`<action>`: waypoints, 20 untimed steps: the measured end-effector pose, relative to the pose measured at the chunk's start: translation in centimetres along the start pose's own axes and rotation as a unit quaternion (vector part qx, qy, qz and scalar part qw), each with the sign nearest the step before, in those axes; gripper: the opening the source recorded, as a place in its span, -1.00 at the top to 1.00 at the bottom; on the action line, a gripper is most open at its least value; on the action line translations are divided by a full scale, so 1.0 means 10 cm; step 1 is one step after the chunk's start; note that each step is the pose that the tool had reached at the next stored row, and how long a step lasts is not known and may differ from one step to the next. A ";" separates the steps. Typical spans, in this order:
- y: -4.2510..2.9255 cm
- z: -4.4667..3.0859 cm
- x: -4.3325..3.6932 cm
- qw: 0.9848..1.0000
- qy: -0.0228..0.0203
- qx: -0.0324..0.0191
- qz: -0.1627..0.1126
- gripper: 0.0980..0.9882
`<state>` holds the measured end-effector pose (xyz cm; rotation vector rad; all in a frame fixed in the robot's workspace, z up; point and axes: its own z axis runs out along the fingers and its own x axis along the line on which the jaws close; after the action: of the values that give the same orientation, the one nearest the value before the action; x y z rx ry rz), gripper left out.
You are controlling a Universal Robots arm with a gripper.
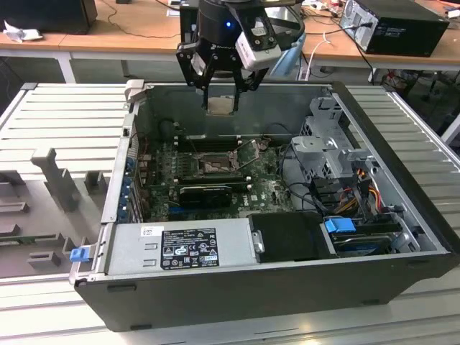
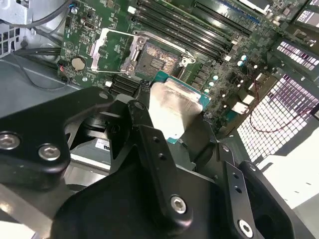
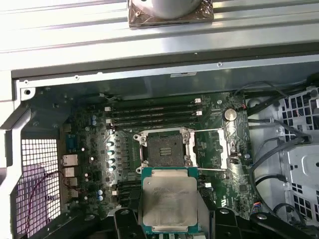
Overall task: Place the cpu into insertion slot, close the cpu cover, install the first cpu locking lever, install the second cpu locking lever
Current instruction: 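Place the cpu into insertion slot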
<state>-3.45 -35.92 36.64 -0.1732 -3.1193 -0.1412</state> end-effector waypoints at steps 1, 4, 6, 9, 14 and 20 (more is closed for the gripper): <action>0.000 0.000 0.000 1.000 0.000 0.000 0.005 0.03; 0.000 0.001 0.000 1.000 -0.001 0.000 0.016 0.03; 0.000 0.002 0.000 0.999 -0.004 -0.001 0.039 0.03; -0.001 0.005 0.000 0.998 -0.005 -0.001 0.059 0.03; -0.001 0.012 0.000 0.996 -0.008 -0.002 0.093 0.03; -0.002 0.017 0.000 0.992 -0.011 -0.002 0.123 0.03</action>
<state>-3.45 -35.92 36.47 -0.5606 -3.0847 -0.1434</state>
